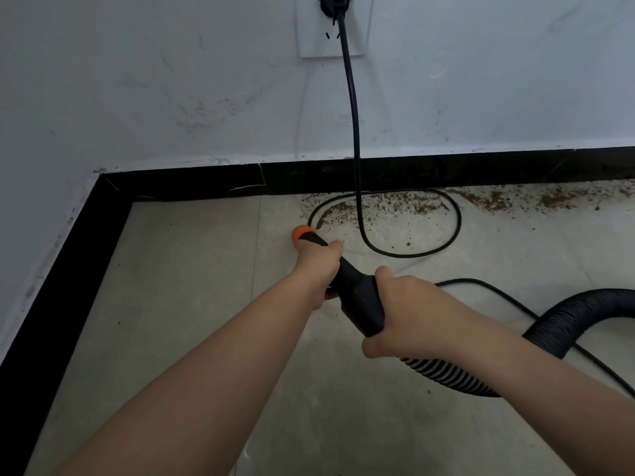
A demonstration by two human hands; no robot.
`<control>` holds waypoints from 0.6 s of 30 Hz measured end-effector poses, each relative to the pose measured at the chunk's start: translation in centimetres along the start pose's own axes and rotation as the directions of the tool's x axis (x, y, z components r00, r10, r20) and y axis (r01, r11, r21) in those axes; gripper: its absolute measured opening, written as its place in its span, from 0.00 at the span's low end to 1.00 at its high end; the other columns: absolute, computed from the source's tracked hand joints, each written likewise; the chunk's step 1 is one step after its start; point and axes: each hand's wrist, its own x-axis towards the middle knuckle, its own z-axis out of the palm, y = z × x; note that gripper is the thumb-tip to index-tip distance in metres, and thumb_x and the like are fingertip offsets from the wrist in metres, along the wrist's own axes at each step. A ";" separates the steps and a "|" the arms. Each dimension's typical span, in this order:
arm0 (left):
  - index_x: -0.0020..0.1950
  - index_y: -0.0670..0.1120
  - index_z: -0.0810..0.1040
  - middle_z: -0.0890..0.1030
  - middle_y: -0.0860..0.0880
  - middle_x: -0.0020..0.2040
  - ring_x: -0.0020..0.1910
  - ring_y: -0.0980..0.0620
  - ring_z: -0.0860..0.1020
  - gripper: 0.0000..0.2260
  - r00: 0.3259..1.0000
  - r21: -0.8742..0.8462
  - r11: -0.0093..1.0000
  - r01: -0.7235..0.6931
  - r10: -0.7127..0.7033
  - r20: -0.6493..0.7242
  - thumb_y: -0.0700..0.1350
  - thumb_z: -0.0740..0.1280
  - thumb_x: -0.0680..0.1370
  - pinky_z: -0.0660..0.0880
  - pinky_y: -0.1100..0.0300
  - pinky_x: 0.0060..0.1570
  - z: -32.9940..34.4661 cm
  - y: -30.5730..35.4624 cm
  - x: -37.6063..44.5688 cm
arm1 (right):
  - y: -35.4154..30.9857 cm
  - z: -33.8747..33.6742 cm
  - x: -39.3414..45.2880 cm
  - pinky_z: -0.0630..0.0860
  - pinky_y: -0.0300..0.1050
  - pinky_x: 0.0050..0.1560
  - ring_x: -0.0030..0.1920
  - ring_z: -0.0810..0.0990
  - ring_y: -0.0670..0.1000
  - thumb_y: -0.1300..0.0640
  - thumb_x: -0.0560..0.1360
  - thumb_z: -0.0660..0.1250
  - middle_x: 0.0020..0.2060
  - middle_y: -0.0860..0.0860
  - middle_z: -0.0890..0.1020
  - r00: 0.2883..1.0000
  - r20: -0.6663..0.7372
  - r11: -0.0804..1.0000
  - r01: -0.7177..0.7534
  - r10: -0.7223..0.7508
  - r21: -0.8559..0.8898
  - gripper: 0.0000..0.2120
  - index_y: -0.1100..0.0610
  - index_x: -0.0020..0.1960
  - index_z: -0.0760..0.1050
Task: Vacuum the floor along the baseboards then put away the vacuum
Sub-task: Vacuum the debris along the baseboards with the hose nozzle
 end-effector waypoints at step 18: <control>0.76 0.51 0.36 0.67 0.42 0.69 0.63 0.42 0.71 0.32 0.986 0.154 0.975 -0.160 0.165 -0.022 0.49 0.56 0.81 0.72 0.49 0.59 -0.3 0.9 4.3 | 0.8 4.3 5.8 0.63 0.39 0.29 0.41 0.71 0.51 0.50 0.67 0.71 0.42 0.48 0.68 0.987 -0.152 0.991 -0.029 0.049 0.132 0.24 0.54 0.49 0.57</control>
